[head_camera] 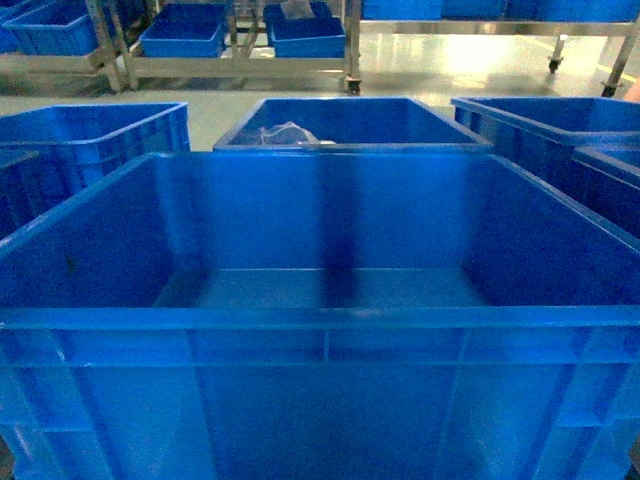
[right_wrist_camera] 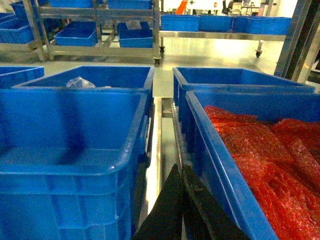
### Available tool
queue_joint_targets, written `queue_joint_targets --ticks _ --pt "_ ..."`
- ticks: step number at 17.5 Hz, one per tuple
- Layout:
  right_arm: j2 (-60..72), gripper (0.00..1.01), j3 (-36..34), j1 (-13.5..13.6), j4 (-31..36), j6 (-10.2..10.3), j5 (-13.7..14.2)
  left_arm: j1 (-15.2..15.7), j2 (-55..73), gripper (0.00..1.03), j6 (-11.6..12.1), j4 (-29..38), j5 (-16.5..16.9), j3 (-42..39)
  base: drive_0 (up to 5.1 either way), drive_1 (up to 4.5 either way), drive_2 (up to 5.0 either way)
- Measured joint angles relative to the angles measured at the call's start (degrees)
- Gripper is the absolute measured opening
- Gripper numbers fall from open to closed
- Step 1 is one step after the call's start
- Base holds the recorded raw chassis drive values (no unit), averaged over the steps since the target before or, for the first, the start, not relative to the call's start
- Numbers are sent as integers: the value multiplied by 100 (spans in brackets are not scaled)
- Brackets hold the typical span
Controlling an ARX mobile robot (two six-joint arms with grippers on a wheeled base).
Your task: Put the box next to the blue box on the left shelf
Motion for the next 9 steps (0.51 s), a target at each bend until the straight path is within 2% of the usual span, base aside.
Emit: queue_joint_targets --ticks 5,6,9 --pt "0 2 0 0 2 0 -9 0 0 2 0 35 2 0 0 0 0" --pt "0 10 0 0 2 -7 -9 0 0 2 -4 35 2 0 0 0 0" --pt "0 41 0 0 2 -7 -9 0 0 32 0 35 4 0 0 0 0"
